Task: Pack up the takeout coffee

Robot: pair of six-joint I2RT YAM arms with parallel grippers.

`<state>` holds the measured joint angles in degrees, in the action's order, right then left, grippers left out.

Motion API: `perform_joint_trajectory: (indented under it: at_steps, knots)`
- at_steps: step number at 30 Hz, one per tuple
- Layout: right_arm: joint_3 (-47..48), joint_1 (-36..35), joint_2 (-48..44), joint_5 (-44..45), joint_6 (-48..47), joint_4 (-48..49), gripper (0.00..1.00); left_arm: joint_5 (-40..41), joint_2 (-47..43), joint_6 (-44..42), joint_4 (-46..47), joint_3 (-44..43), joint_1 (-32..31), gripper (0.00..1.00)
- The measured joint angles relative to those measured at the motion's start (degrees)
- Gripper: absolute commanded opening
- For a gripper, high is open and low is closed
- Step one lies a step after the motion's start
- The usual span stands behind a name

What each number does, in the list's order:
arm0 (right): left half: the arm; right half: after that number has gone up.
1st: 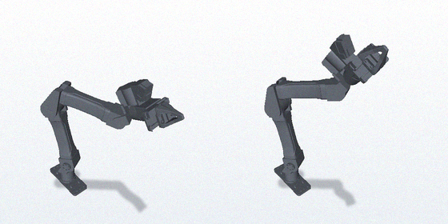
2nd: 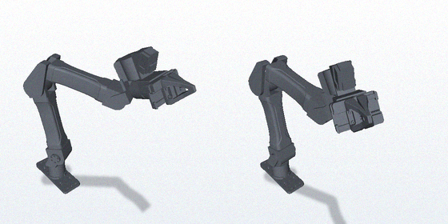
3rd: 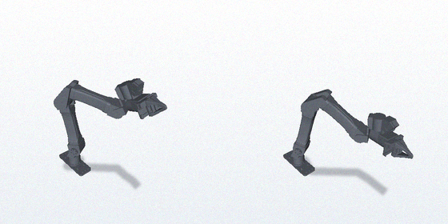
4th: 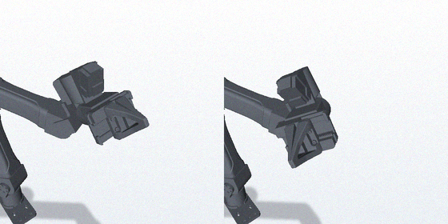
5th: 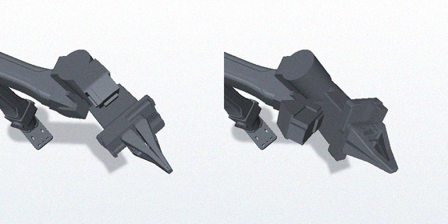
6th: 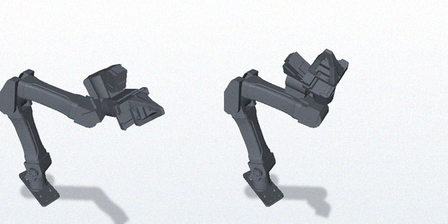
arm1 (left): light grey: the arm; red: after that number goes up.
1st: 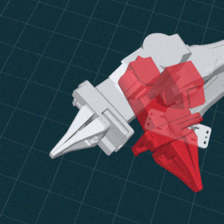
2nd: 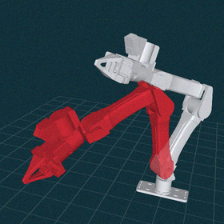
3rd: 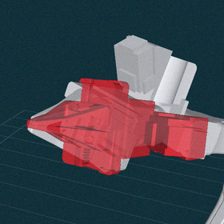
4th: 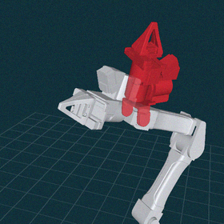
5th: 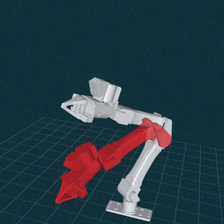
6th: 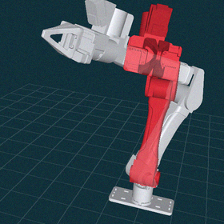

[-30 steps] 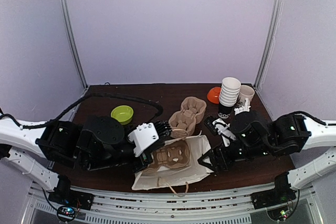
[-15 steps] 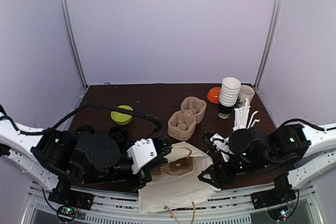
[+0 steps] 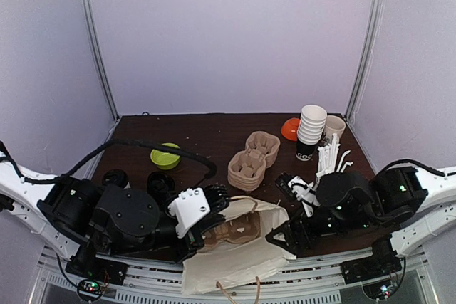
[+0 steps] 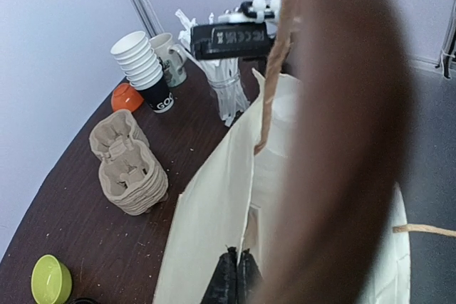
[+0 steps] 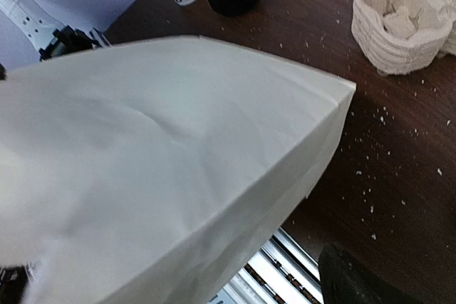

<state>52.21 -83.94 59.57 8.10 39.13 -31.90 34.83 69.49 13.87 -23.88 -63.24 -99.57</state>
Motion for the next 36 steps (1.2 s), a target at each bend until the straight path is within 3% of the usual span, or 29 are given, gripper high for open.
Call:
perform_joint_trajectory:
  at_steps: [8,16,25,36]
  knots:
    - [16.1,0.0,1.5,3.1,-1.5,-1.2,0.99,0.0,0.4,1.4,-2.8,-7.9,6.1,0.0]
    - [25.0,0.8,2.6,5.1,-2.9,-4.0,1.0,-3.8,2.7,3.0,-5.8,-11.1,12.3,0.0]
    - [26.4,2.5,0.5,12.7,-3.2,-4.7,1.0,-5.9,8.1,3.2,-8.7,-13.5,16.9,0.0]
    - [24.9,6.7,-4.8,25.2,-1.1,-4.3,1.0,-14.3,9.8,6.3,-11.0,-18.8,25.8,0.0]
